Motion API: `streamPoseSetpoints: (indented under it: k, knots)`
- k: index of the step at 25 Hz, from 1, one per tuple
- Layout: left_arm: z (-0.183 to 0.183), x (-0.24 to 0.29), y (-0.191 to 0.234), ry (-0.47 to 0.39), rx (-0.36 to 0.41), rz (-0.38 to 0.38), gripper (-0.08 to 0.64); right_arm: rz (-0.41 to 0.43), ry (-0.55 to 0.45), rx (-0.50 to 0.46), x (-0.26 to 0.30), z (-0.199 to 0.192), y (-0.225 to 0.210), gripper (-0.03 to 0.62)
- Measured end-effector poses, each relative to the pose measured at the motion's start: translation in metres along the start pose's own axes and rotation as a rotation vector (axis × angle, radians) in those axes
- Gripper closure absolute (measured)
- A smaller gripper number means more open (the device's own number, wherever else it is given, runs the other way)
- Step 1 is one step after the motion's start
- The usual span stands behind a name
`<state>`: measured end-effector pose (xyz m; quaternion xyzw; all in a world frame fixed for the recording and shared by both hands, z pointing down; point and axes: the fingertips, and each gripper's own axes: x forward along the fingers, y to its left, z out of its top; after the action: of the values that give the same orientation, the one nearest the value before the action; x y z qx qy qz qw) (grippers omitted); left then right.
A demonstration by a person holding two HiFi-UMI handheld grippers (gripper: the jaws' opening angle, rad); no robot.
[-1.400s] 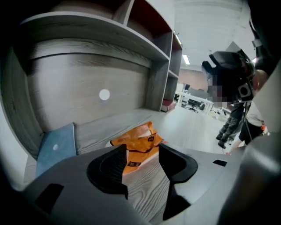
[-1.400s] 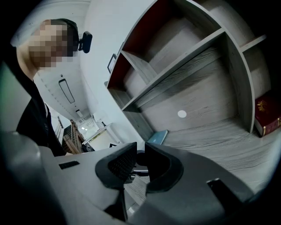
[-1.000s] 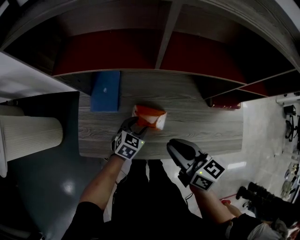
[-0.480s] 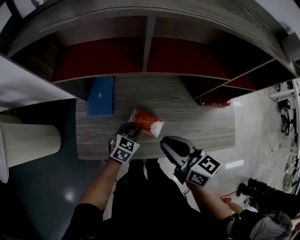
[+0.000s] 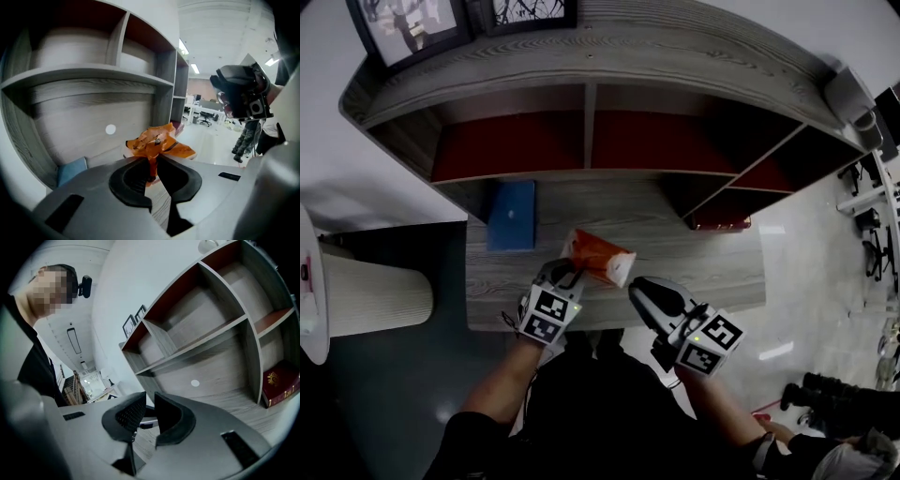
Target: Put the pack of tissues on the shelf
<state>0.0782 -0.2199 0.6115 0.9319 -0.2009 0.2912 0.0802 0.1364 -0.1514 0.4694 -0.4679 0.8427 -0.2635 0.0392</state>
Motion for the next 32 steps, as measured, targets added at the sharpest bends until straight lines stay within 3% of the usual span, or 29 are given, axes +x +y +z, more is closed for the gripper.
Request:
streamPoseSetpoints:
  k: [18,32]
  knots:
    - [0.099,-0.102,0.019,-0.13,-0.008,0.131,0.514,0.031,-0.091,-0.05,-0.011,0.042,0.005,0.571]
    - [0.154,-0.163,0.061,-0.214,0.022,0.212,0.514,0.106,-0.081,-0.071,0.017,0.051,0.021,0.571]
